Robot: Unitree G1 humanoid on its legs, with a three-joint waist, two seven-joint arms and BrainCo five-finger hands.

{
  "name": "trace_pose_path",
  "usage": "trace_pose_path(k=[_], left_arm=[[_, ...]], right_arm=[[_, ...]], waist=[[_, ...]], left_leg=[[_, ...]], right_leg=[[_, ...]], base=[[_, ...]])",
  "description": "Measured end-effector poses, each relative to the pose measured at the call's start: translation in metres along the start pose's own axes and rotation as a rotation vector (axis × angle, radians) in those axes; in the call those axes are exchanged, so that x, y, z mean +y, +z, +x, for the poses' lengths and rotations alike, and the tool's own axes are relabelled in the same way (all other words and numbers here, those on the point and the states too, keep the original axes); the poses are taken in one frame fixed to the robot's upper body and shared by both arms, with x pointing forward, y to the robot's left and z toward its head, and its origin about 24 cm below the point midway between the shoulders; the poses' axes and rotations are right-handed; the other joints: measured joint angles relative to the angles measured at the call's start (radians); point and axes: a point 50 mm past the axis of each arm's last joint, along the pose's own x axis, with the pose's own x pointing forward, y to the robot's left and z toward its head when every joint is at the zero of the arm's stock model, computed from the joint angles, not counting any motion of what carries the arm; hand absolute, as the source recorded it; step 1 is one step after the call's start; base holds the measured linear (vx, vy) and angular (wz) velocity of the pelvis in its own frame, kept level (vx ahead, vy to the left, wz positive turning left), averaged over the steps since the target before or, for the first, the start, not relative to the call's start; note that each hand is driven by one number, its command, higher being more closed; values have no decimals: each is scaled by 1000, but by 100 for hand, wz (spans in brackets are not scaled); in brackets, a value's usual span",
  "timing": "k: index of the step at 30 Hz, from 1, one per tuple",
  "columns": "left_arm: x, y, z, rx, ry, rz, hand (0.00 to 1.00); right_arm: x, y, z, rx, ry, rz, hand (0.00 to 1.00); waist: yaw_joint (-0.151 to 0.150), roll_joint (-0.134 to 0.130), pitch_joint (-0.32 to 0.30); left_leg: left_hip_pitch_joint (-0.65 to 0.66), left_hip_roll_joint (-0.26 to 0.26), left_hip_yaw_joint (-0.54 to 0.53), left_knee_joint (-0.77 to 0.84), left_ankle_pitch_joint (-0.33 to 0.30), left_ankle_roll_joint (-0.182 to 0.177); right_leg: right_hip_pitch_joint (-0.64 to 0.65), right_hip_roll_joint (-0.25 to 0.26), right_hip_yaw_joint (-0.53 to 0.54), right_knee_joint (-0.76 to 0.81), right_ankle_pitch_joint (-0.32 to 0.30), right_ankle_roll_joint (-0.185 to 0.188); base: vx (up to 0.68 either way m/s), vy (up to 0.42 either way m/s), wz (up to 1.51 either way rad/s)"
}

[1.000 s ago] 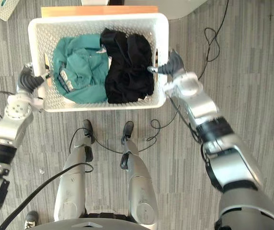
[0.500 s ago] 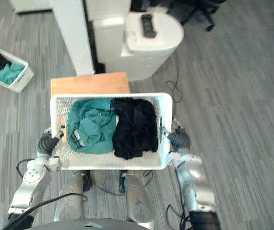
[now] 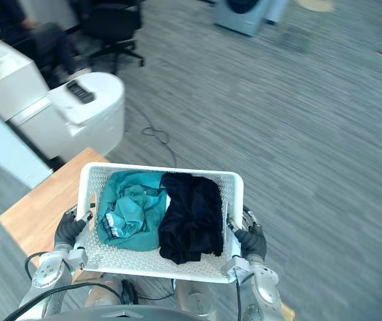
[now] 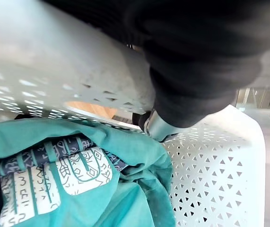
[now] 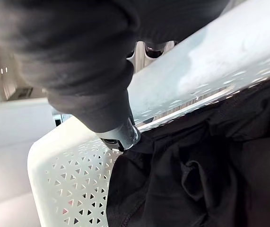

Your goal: Pick up the laundry basket with both hands and put the clothes into the washing machine.

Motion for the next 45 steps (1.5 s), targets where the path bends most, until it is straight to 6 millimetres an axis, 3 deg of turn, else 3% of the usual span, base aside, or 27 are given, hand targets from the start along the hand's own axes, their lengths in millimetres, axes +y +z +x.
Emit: trace_pose_path(k=[2, 4, 6, 7, 8, 10, 12, 13, 15, 16, 18, 19, 20, 21, 22, 23, 24, 26, 27, 28, 29, 32, 36, 39, 41, 43, 45], left_arm=[[5, -11, -4, 46, 20, 4, 100], [6, -13, -3, 56, 26, 13, 100], [9, -17, -3, 73, 35, 16, 100], [9, -20, -2, 89, 37, 20, 100], [3, -26, 3, 116, 30, 4, 100], [-6, -31, 3, 139, 8, -3, 100], [-14, -35, 6, 156, -20, 5, 100], [-18, -35, 9, 154, -36, 16, 100], [-22, -34, 11, 151, -55, 26, 100], [-22, -34, 11, 152, -55, 26, 100], [-18, -33, 11, 150, -49, 41, 100], [-17, -33, 11, 151, -48, 43, 100], [-16, -34, 10, 156, -43, 42, 100], [-17, -37, 8, 163, -43, 31, 100], [-18, -37, 7, 166, -42, 26, 100], [-18, -40, 5, 175, -38, 20, 100], [-17, -41, 4, 182, -33, 20, 100], [-13, -45, 0, 197, -17, 20, 100], [-11, -46, -1, 199, -12, 20, 100], [-6, -45, 0, 196, 8, 25, 100], [-1, -39, 1, 175, 21, 34, 100], [2, -24, 3, 111, 29, 37, 100], [5, -15, 4, 70, 52, 30, 100], [12, -12, 4, 63, 72, 47, 100], [19, -13, 2, 68, 92, 64, 100], [22, -14, 0, 68, 104, 77, 100], [22, -13, 0, 66, 103, 77, 100]], right_arm=[[-2, -10, 3, 40, -1, 2, 100], [-2, -18, 7, 73, -9, 11, 100], [1, -25, 11, 92, -12, 29, 100], [2, -28, 12, 102, -19, 37, 100], [-1, -30, 15, 111, -37, 30, 100], [-10, -28, 15, 111, -70, -5, 100], [-19, -31, 10, 126, -95, -27, 100], [-23, -33, 5, 135, -116, -27, 100], [-28, -36, 0, 141, -138, -26, 100], [-27, -36, 0, 139, -138, -23, 100], [-25, -38, -2, 148, -128, -24, 100], [-24, -38, -1, 147, -125, -24, 100], [-24, -36, -2, 140, -123, -24, 100], [-26, -33, -1, 133, -120, -38, 100], [-26, -31, 0, 126, -113, -47, 100], [-25, -27, 2, 116, -100, -60, 100], [-24, -27, 3, 115, -91, -66, 100], [-19, -26, 6, 115, -56, -75, 100], [-17, -26, 7, 116, -51, -73, 100], [-10, -28, 11, 120, -34, -60, 100], [-3, -28, 13, 114, -16, -45, 100], [6, -25, 19, 90, -11, -20, 100], [15, -20, 25, 64, 14, -6, 100], [23, -22, 24, 61, 35, -5, 100], [26, -30, 20, 88, 30, 14, 100], [27, -34, 19, 102, 38, 14, 100], [28, -31, 21, 93, 41, 14, 100]], waist=[[3, 26, -26], [-6, 23, -49], [-6, -6, -67], [-5, -37, -85], [-8, -4, -73], [-9, 23, -76], [-26, 31, -80], [-45, 31, -80], [-54, 30, -78], [-54, 29, -74], [-39, 26, -42], [-34, 25, -37], [-27, 21, -27], [-20, 31, -26], [-13, 34, -24], [10, 33, -23], [20, 32, -23], [31, 35, -25], [40, 36, -25], [51, 26, -23], [45, 15, -20], [63, 1, -19], [89, 0, -17], [83, -24, -2], [75, -37, 4], [74, -47, -2], [73, -34, 5]], left_leg=[[75, 31, 140, -94, 38, -12], [94, 39, 226, -129, 59, -26], [104, 43, 318, -132, 61, -49], [105, 46, 370, -110, 52, -75], [103, 75, 377, -92, 56, -81], [117, 90, 360, -120, 66, -92], [147, 104, 357, -152, 76, -112], [157, 117, 353, -147, 78, -115], [162, 159, 341, -83, 81, -111], [156, 178, 324, -39, 82, -98], [91, 247, 189, 190, 131, 66], [59, 249, 129, 245, 162, 100], [-13, 226, -15, 323, 185, 73], [-54, 157, -135, 313, 139, 18], [-70, 117, -181, 292, 110, 4], [-90, 36, -254, 220, 65, -21], [-94, 1, -278, 168, 53, -35], [-111, -86, -348, -90, 84, -64], [-103, -96, -359, -114, 152, -67], [-89, -107, -341, -133, 174, -58], [-109, -113, -338, -122, 174, -49], [-143, -134, -330, -97, 162, -30], [-91, -152, -304, -108, 111, -8], [-7, -173, -285, -123, 83, 9], [32, -182, -282, -142, 62, 27], [45, -172, -281, -152, 44, 23], [54, -130, -284, -155, 15, 3]], right_leg=[[28, -77, -173, 170, -119, -4], [67, -121, -198, 204, -177, 13], [123, -159, -183, 156, -208, 38], [168, -160, -157, 52, -198, 112], [172, -114, -115, -7, -146, 121], [180, -68, -68, -66, -105, 108], [192, -30, -33, -93, -92, 99], [202, -16, -35, -95, -94, 94], [216, 7, -31, -81, -114, 76], [220, 14, -28, -69, -125, 72], [251, 36, -6, -22, -166, 52], [257, 37, -2, -11, -177, 47], [269, 39, 4, -6, -202, 32], [271, 36, 22, -4, -210, 26], [271, 32, 30, -5, -210, 25], [267, 24, 58, -10, -210, 24], [268, 20, 70, -17, -209, 23], [269, 10, 77, -41, -206, 31], [266, 12, 87, -42, -204, 48], [275, 6, 115, -66, -195, 64], [283, -4, 116, -103, -162, 96], [290, -28, 116, -170, -133, 111], [280, -51, 117, -68, -174, 133], [136, -80, 115, 332, -213, 127], [79, -91, 108, 434, -255, 116], [26, -80, 85, 401, -287, 109], [-46, -37, 73, 242, -261, 100]], base=[[-80, 58, -184], [2, -44, -153], [21, -141, -158], [41, -200, -147], [57, -193, -144], [121, -201, -117], [139, -183, -74], [90, -99, -13], [90, -109, -15], [56, -136, -28], [18, -116, -29], [-3, -79, -16], [31, -27, -6], [51, 9, -8], [78, 85, -29], [64, 77, -40], [87, 123, -48], [103, 164, -35], [137, 184, -43], [186, 177, -30], [264, 238, -17], [190, 182, 1], [121, 127, -12], [86, 74, -11], [141, 0, -5], [188, -67, -15], [207, -114, -14]])
